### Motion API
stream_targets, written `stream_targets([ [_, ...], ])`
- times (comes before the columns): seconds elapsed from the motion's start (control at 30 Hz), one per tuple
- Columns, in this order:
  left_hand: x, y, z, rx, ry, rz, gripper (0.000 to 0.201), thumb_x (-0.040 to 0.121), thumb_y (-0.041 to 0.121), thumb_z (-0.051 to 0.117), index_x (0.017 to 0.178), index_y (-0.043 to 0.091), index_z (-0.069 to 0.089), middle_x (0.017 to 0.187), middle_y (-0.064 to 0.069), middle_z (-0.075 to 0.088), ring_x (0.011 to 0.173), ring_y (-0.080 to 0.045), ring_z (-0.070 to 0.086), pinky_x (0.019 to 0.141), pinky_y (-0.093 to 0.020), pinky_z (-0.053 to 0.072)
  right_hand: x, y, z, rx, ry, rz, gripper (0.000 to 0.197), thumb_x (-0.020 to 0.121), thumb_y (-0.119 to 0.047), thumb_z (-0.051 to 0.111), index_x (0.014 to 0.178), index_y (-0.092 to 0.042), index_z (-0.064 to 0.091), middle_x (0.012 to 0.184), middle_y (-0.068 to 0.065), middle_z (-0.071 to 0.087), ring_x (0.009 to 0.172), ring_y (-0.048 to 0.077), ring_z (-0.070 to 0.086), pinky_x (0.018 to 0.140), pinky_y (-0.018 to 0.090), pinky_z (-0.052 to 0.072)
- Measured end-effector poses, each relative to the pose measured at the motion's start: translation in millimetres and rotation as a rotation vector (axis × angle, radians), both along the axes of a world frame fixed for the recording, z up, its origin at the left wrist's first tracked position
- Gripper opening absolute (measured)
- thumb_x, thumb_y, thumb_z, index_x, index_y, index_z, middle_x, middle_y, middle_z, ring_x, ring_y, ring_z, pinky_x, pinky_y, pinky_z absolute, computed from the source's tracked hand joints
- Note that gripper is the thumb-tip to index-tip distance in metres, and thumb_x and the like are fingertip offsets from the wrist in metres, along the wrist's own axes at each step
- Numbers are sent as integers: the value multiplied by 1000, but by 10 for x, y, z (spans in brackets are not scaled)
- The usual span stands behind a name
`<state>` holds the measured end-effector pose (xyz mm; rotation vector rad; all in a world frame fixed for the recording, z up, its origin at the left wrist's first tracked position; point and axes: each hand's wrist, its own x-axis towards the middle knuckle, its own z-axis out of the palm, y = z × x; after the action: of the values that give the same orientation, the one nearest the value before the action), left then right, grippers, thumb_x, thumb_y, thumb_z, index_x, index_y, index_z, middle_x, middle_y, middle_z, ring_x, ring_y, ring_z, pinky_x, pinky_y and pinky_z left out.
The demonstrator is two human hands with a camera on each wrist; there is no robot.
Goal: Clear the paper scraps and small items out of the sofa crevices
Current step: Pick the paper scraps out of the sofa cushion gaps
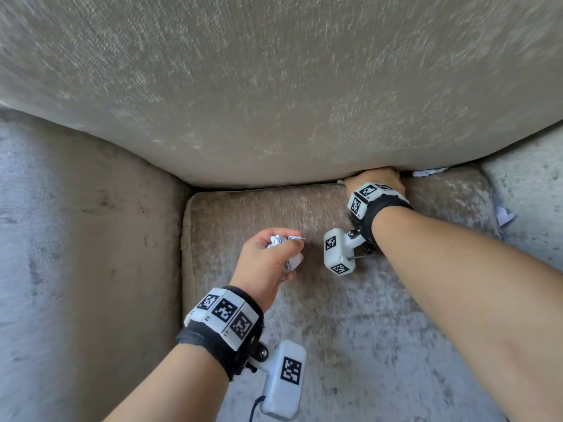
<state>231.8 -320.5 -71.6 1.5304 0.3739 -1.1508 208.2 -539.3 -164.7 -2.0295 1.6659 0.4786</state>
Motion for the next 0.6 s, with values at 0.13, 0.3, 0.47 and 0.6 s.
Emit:
stream_targets([
  [0.13,-59,-25,32,22,-15,14,17,87,-3,62,80,11,65,64,-2,60,56,-15,56,41,-21,35,-213,-5,194,132,-302,-79,26,86,-28,60,66,-11,57,76,2,66,76,25,61,68,26,47],
  [0.3,-141,-118,105,59,-43,22,15,87,-2,63,80,11,65,68,-4,58,56,-15,54,42,-21,35,-456,89,622,188,-373,13,42,85,-29,62,46,-16,52,47,-2,47,51,19,46,45,24,27],
  [0.47,-283,-248,199,79,-72,48,11,86,2,67,79,12,64,69,-4,60,57,-14,53,44,-22,38,-776,497,840,226,-531,230,31,79,-35,64,65,-7,63,53,9,55,49,13,42,46,24,28],
  [0.6,-399,-312,237,122,-156,77,6,86,12,71,82,12,66,71,-3,64,57,-13,55,47,-24,43,-930,727,1037,298,-501,400,27,77,-39,63,68,-14,65,53,2,55,47,13,44,44,28,31],
])
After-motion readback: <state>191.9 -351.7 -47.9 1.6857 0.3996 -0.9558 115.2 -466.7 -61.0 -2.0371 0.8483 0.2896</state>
